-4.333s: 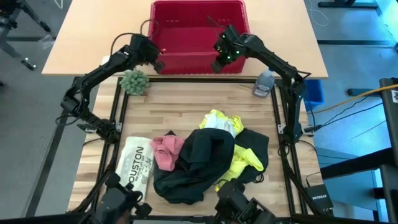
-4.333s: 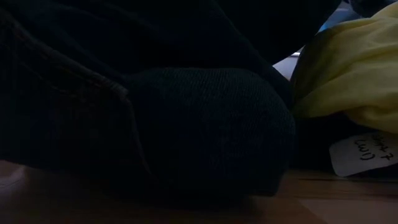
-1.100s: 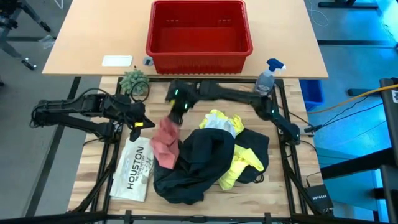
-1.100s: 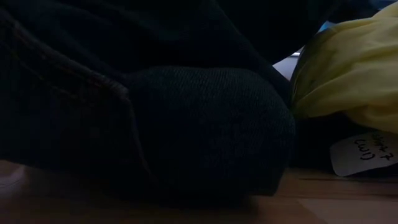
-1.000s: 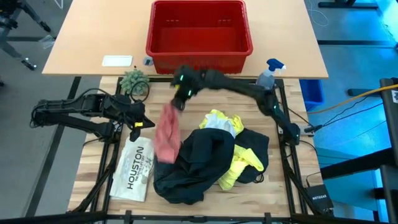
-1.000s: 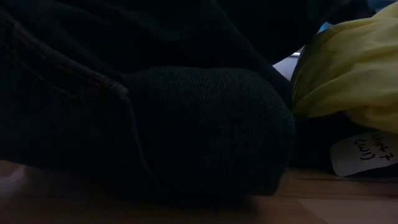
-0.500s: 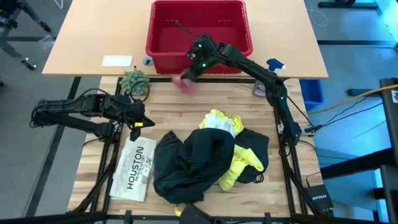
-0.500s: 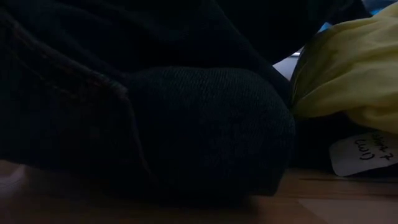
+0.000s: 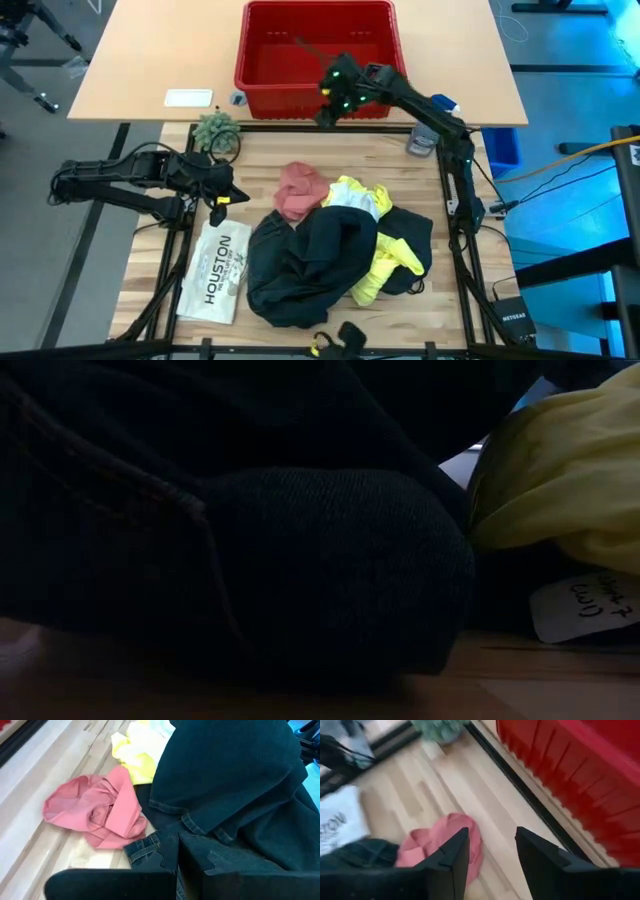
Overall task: Fold laundry
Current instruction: Adjust the clothes
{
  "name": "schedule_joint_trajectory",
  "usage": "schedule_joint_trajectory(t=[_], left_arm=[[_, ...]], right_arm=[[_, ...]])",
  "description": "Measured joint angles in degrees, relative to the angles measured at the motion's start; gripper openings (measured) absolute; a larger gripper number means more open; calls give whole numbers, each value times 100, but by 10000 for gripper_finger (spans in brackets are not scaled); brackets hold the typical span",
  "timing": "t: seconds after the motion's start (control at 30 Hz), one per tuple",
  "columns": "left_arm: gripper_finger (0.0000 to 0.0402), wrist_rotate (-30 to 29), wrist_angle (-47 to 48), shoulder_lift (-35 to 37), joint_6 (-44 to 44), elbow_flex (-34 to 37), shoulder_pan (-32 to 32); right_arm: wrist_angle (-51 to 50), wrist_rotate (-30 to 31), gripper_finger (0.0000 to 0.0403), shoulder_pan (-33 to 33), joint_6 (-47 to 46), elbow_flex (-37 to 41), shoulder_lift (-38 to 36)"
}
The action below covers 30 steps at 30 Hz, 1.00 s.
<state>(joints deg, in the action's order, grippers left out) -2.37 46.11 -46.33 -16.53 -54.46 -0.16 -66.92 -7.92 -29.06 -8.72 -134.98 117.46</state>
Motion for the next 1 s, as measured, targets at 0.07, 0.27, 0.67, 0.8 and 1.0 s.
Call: schedule_joint_trajectory(t=[0.07,0.27,0.67,0.8,1.0], left_arm=[[0,-2,-8,0,-33,7,2],[0,0,-600,-124,125,569,50],[0,330,-1714,-1879,984,940,1152],[0,708,-2335,-2445,1292,939,1422],[0,986,-2968,-3185,1507,938,1831]], right_arm=[[-175,-133,146,-6,-1,-6,-221],[-1453,-292,129,334,1,17,-548],[-2070,1165,93,1944,-261,20,-628],[-1951,1419,90,2262,-606,136,-628],[-1363,1584,89,2607,-1053,565,-620]])
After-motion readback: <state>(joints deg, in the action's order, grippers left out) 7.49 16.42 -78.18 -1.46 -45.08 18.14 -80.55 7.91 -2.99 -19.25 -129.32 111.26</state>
